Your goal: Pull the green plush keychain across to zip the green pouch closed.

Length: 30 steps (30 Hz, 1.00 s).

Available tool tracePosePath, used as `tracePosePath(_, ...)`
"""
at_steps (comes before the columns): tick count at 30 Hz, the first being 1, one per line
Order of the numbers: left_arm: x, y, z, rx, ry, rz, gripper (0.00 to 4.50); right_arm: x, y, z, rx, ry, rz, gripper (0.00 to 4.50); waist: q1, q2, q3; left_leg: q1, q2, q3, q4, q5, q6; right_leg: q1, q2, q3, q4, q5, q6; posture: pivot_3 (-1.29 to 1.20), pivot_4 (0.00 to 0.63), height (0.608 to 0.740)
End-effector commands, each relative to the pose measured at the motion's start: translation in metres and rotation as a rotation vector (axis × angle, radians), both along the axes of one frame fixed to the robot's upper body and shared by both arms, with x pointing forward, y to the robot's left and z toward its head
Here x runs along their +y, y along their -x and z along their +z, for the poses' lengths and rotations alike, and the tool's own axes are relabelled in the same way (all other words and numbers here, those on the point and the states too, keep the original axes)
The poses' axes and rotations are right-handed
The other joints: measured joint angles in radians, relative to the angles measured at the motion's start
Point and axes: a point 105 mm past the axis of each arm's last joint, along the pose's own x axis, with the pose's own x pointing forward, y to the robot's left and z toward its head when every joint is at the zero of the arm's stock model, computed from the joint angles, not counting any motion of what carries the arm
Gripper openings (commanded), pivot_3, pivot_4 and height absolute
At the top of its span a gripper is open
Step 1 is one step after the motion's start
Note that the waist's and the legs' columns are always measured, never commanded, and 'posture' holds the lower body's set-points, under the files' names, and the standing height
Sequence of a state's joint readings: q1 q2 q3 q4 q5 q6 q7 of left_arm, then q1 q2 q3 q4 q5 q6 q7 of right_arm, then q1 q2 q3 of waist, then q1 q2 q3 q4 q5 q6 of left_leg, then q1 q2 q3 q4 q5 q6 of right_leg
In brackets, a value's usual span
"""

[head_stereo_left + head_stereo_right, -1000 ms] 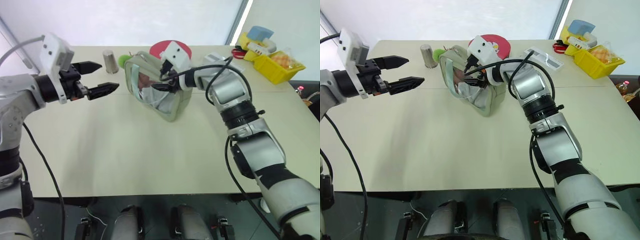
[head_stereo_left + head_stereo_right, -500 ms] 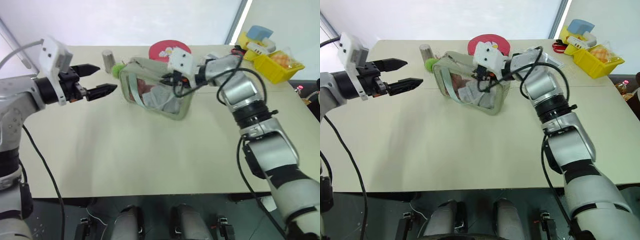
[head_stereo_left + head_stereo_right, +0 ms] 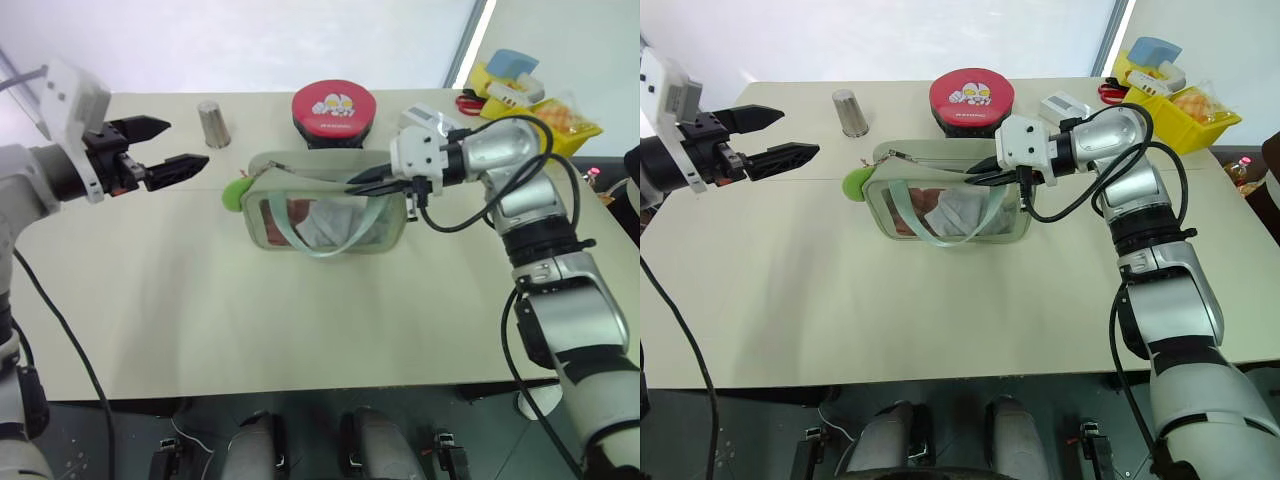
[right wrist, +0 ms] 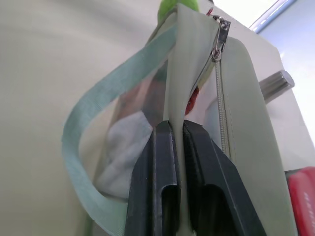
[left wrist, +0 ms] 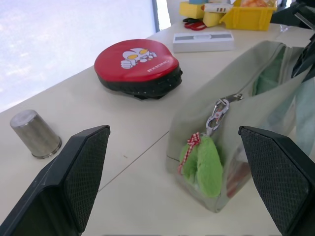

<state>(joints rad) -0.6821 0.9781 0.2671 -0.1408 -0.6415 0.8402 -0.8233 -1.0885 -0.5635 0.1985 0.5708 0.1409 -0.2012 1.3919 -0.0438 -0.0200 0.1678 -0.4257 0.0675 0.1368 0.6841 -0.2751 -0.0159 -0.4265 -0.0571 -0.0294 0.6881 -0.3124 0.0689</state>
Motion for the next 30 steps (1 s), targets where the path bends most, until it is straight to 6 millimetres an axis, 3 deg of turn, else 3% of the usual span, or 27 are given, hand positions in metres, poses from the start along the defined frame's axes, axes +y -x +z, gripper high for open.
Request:
tracePosePath(1, -0.006, 0.004, 0.010, -0.046, -0.015, -0.015, 4.50, 0.002, 0.007, 0.009, -0.046, -0.024, 0.010, 2.00, 0.000, 0.000, 0.000, 0.000, 0.000, 0.000, 0.000, 0.000, 0.000, 0.000, 0.000, 0.000, 0.000, 0.000, 0.000, 0.00, 0.150, 0.740)
tracePosePath(4, -0.005, 0.004, 0.011, -0.043, -0.017, -0.019, 4.50, 0.001, 0.009, 0.014, -0.056, -0.023, -0.012, 3.58, 0.001, 0.000, 0.000, 0.000, 0.000, 0.000, 0.000, 0.000, 0.000, 0.000, 0.000, 0.000, 0.000, 0.000, 0.000, 0.00, 0.150, 0.740)
tracePosePath(8, -0.005, 0.003, 0.009, -0.039, -0.021, -0.017, 4.50, 0.004, 0.007, 0.036, -0.081, -0.063, -0.074, 3.58, 0.001, 0.000, 0.000, 0.000, 0.000, 0.000, 0.000, 0.000, 0.000, 0.000, 0.000, 0.000, 0.001, 0.000, 0.000, 0.00, 0.150, 0.740)
tracePosePath(12, -0.009, 0.003, 0.005, -0.033, -0.033, -0.028, 4.50, 0.011, 0.004, 0.041, -0.075, -0.092, -0.107, 3.58, 0.002, 0.000, 0.000, 0.000, 0.000, 0.000, 0.000, 0.000, 0.000, 0.000, 0.000, 0.000, 0.001, 0.000, 0.000, 0.00, 0.150, 0.740)
tracePosePath(20, -0.008, 0.004, 0.008, -0.040, -0.039, -0.023, 4.50, 0.010, 0.002, 0.009, -0.027, 0.062, -0.100, 3.58, 0.003, 0.000, 0.000, 0.000, -0.001, 0.000, 0.000, 0.000, 0.000, 0.000, 0.000, 0.000, 0.001, 0.000, 0.000, 0.00, 0.150, 0.740)
tracePosePath(23, -0.009, 0.006, 0.005, -0.036, -0.043, -0.021, 4.50, 0.011, 0.003, 0.010, -0.021, 0.061, -0.087, 2.79, 0.002, 0.000, 0.000, 0.000, -0.001, 0.000, 0.000, 0.000, 0.000, 0.000, 0.000, 0.000, 0.001, 0.000, 0.000, 0.00, 0.150, 0.740)
tracePosePath(28, -0.005, 0.006, 0.005, -0.035, -0.050, -0.007, 4.50, 0.016, 0.009, 0.025, -0.028, 0.019, -0.055, 0.32, 0.002, 0.000, 0.000, 0.000, -0.001, 0.000, 0.000, 0.000, 0.000, 0.000, 0.000, 0.000, 0.001, 0.000, 0.000, 0.00, 0.150, 0.740)
tracePosePath(30, -0.003, 0.007, 0.007, -0.038, -0.051, -0.004, 4.50, 0.017, 0.014, 0.030, -0.036, 0.018, -0.037, 0.32, 0.002, 0.000, 0.000, 0.000, -0.001, 0.000, 0.000, 0.000, 0.000, 0.000, 0.000, 0.000, 0.001, 0.000, 0.000, 0.00, 0.150, 0.740)
